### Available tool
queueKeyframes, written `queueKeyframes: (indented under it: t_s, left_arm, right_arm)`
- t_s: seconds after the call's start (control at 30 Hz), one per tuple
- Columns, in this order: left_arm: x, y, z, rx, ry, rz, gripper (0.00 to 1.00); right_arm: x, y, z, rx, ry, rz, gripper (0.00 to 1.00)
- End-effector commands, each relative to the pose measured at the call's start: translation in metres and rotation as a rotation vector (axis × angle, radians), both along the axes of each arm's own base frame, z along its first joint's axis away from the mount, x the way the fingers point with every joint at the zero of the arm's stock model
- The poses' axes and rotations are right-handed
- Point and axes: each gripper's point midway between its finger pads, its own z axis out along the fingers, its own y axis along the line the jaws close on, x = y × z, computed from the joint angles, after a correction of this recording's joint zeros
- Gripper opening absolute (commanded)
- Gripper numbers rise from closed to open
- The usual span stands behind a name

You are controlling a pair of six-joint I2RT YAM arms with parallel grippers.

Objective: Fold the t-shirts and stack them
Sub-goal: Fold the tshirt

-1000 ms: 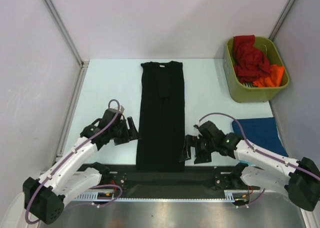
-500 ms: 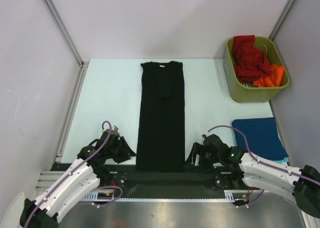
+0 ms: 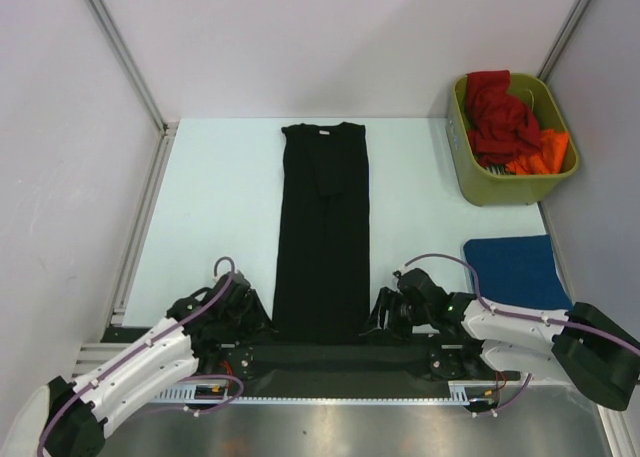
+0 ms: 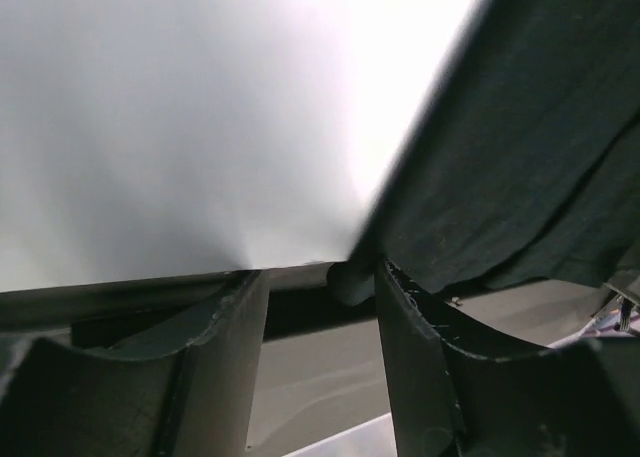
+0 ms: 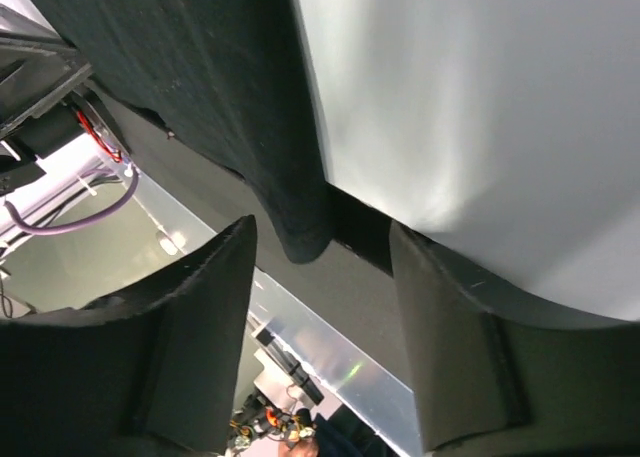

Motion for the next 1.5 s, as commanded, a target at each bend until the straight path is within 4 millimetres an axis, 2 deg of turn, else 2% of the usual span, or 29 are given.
queueKeyframes:
  t_s: [0.0, 0.27, 0.4, 0.5, 0.63, 0.67, 0.77, 0.87, 0.9, 1.0, 1.03, 1.1, 1.2, 1.3, 1.33, 1.37, 1.4, 1.47]
  left_arm:
    - [0.0, -0.008, -0.003, -0.03, 0.012, 0.001, 0.53]
    - [0.0, -0.012, -0.008, -0.036, 0.031, -0.018, 0.49]
    - [-0.002, -0.017, -0.008, -0.079, 0.027, -0.027, 0.51]
    - [-0.006, -0.016, -0.009, -0.08, 0.045, -0.015, 0.59]
    - [-0.006, -0.011, -0.008, -0.06, 0.04, 0.003, 0.58]
    - [-0.005, -0.012, -0.008, -0.066, 0.034, 0.004, 0.57]
    - [-0.004, -0.015, -0.01, -0.086, 0.028, -0.003, 0.48]
    - [-0.003, -0.013, -0.01, -0.066, 0.024, -0.014, 0.37]
    - [-0.001, -0.012, -0.008, -0.058, 0.017, -0.015, 0.28]
    - [0.008, -0.011, 0.003, -0.041, -0.03, -0.021, 0.08]
    - [0.014, -0.013, 0.01, -0.041, -0.053, -0.019, 0.01]
    - [0.017, -0.014, 0.015, -0.029, -0.059, -0.024, 0.0]
    - [0.026, -0.021, 0.031, -0.034, -0.078, -0.044, 0.0]
    - [0.049, -0.028, 0.056, -0.012, -0.154, -0.066, 0.0]
    - [0.061, -0.033, 0.07, 0.002, -0.182, -0.083, 0.0]
    - [0.069, -0.033, 0.076, 0.008, -0.187, -0.071, 0.0]
    - [0.08, -0.038, 0.09, -0.008, -0.206, -0.071, 0.0]
    - [0.101, -0.04, 0.089, 0.002, -0.189, -0.063, 0.01]
  right_arm:
    - [0.016, 0.011, 0.008, 0.052, -0.067, -0.033, 0.57]
    - [0.015, 0.011, 0.006, 0.06, -0.053, -0.047, 0.52]
    - [0.013, 0.011, 0.004, 0.062, -0.043, -0.046, 0.49]
    - [0.012, 0.012, 0.002, 0.061, -0.041, -0.042, 0.49]
    - [0.011, 0.013, 0.0, 0.071, -0.029, -0.04, 0.47]
    - [0.01, 0.013, -0.001, 0.072, -0.028, -0.035, 0.43]
    - [0.009, 0.015, -0.002, 0.076, -0.024, -0.029, 0.38]
    - [0.008, 0.017, -0.001, 0.087, -0.019, -0.026, 0.24]
    - [0.009, 0.018, 0.001, 0.09, -0.02, -0.024, 0.14]
    - [0.008, 0.019, 0.004, 0.092, -0.016, -0.02, 0.0]
    - [0.01, 0.021, 0.007, 0.098, -0.024, -0.017, 0.0]
    - [0.011, 0.02, 0.009, 0.09, -0.025, -0.015, 0.0]
    - [0.024, 0.022, 0.024, 0.122, -0.032, -0.038, 0.0]
    - [0.047, 0.024, 0.047, 0.122, -0.11, -0.017, 0.0]
    - [0.057, 0.017, 0.045, 0.099, -0.083, -0.037, 0.0]
    - [0.07, 0.02, 0.058, 0.114, -0.106, -0.029, 0.0]
    - [0.089, 0.013, 0.061, 0.111, -0.132, -0.046, 0.0]
    - [0.102, 0.011, 0.056, 0.093, -0.081, -0.012, 0.0]
